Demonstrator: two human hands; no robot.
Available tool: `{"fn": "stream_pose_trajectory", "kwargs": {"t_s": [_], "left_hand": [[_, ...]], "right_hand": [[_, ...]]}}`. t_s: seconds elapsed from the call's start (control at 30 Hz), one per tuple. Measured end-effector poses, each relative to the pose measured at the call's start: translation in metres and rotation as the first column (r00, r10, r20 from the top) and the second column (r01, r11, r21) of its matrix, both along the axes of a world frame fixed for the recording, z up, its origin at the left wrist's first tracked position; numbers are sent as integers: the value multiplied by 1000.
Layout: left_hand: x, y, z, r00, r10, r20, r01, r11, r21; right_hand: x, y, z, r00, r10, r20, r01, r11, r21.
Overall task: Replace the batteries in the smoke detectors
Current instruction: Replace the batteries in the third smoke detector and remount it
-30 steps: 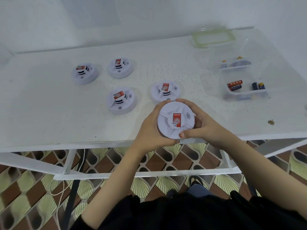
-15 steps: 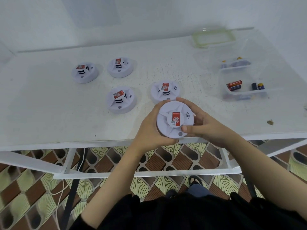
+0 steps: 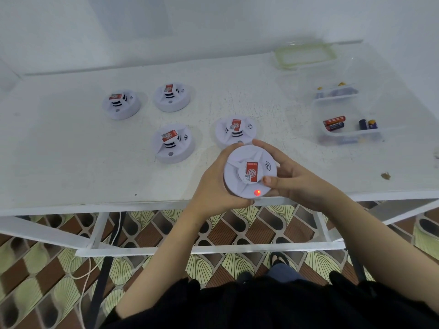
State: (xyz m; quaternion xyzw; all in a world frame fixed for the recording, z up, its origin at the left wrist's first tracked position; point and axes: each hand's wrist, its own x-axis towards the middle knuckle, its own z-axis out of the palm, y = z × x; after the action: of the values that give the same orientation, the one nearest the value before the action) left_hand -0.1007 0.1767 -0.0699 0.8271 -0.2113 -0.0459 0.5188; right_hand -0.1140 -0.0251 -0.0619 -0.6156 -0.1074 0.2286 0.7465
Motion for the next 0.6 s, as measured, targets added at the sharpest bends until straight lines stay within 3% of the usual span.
{"fn": "stream_pose_trajectory", "kwargs": {"t_s": [0.6], "left_hand": [[0, 0, -1, 1000, 7, -31, -7, 1000, -6]], "right_hand": [[1, 0, -1, 999, 15, -50, -11, 997, 74]]}}
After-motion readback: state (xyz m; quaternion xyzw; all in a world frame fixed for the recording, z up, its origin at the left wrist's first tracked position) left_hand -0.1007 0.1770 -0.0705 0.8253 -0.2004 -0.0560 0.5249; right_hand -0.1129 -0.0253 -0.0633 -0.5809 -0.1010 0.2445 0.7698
